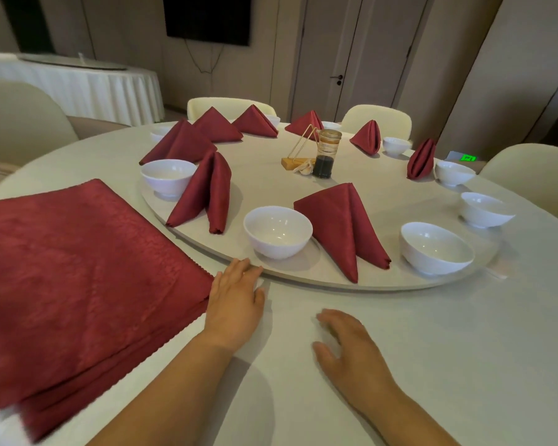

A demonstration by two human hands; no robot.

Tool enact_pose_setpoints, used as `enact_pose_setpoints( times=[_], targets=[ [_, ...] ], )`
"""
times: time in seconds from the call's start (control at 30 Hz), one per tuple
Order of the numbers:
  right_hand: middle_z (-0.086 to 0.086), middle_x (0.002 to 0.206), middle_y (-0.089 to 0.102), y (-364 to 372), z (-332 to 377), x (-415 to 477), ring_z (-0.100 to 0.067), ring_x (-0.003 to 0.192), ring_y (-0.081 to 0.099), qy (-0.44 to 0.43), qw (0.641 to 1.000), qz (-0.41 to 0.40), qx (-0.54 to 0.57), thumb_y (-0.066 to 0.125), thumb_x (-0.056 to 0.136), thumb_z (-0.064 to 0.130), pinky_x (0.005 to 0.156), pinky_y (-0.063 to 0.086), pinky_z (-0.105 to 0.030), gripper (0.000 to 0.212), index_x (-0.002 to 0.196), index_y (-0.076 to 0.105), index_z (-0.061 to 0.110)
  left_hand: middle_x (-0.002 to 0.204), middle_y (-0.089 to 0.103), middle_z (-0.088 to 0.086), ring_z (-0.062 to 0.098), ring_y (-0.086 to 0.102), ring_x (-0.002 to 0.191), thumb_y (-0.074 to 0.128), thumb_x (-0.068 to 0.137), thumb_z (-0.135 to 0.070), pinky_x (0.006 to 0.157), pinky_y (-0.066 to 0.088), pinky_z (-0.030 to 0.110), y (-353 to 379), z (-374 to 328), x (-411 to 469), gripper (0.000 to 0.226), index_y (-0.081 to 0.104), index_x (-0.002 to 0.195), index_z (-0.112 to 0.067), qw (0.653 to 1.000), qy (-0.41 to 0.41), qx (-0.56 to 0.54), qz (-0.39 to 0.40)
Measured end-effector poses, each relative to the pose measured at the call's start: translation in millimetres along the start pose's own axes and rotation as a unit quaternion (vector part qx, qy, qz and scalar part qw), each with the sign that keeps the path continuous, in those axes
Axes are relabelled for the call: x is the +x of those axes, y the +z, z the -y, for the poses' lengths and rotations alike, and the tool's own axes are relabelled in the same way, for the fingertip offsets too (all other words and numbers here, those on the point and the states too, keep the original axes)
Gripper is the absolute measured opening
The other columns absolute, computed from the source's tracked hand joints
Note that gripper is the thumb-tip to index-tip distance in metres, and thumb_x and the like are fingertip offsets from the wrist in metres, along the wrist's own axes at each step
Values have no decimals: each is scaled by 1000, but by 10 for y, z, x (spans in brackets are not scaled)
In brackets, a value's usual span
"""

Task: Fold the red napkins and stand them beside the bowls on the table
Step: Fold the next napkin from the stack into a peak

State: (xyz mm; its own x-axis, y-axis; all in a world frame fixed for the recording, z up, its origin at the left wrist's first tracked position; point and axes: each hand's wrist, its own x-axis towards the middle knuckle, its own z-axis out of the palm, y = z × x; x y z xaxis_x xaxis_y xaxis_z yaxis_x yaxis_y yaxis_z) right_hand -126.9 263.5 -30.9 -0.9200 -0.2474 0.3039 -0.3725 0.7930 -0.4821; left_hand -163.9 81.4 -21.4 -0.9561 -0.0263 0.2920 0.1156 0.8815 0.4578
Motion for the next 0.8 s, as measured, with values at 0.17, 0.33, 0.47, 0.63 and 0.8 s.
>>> enact_pose_setpoints(
  times=[0.17,0.33,0.47,0.63,0.8],
  targets=[
    [0,86,71,43,43,-35,-16,77,69,-38,995,11,-95,42,69,32,71,45,-17,35,78,72,16,134,49,-3,14,43,124,44,95,-17,100,25,19,-376,127,-117,33,54,126,-16,999,7,-36,0],
    [-10,91,71,57,-7,-41,-28,84,67,-27,997,19,-74,62,62,18,78,41,-28,26,83,73,8,133,51,0,17,45,123,55,91,-18,101,28,23,-962,699,-601,33,57,124,-15,999,-37,24,-6],
    [-16,105,67,78,-29,-54,-34,100,61,4,999,13,-35,56,71,20,89,35,-33,33,94,71,2,133,49,7,23,45,122,65,84,-14,99,31,27,-1263,1157,-1044,41,57,124,-10,991,-129,21,2],
    [-6,135,48,53,-9,-35,-22,127,38,-16,998,32,-44,55,90,15,99,22,-18,33,121,58,7,119,59,5,24,51,118,72,77,-8,97,33,27,-1310,1432,-1263,37,64,113,-8,976,-208,-63,-11],
    [-5,137,47,51,16,-43,-20,129,36,-4,998,41,-46,54,90,16,102,21,-19,34,124,55,9,115,65,6,23,58,108,72,76,-7,91,36,25,-1298,1451,-1225,18,73,94,-4,978,-196,-40,-54]
  ],
)
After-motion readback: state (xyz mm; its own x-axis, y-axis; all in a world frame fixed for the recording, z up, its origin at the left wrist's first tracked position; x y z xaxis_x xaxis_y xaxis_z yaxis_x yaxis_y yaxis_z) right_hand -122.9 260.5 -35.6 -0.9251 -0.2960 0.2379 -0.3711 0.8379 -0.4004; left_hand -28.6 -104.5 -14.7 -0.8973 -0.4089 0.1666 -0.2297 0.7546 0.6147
